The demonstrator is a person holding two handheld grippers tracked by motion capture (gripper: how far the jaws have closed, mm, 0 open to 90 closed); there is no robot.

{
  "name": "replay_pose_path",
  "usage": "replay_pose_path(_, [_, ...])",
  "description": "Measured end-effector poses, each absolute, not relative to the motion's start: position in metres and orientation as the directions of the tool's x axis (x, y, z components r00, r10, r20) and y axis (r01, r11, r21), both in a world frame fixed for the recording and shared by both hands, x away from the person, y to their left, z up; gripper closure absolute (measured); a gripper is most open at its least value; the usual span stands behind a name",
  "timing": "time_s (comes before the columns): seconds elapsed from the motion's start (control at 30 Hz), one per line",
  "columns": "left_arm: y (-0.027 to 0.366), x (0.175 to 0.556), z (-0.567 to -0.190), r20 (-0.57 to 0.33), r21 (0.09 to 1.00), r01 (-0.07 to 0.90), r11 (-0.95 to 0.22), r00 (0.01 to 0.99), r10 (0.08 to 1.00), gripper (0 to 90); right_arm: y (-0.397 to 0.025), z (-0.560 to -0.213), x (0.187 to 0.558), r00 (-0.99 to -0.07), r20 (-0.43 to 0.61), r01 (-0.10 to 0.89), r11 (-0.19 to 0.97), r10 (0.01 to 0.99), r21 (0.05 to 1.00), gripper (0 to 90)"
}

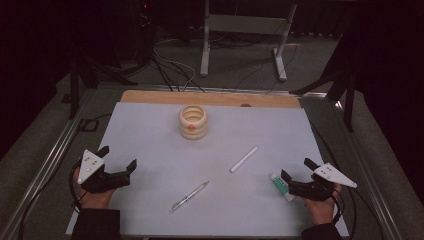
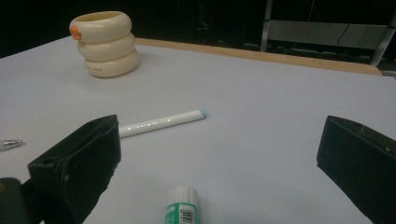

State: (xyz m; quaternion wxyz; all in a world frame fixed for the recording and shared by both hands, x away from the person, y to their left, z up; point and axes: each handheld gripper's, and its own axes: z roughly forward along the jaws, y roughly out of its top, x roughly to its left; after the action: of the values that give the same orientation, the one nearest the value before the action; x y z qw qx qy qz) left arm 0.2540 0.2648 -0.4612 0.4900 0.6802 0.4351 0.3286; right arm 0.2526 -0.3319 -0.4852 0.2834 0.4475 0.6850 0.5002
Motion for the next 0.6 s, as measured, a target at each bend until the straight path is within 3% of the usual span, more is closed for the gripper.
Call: replay_pose_path(0.6, [0.2663, 0.2529, -0.4555, 0.015, 0.955, 0.270, -0.124, 0.374, 0.927, 0.1, -0.3326, -0.4842, 0.2517, -0.432, 0.058, 0.318, 0.091, 0.900, 0.944, 0.1])
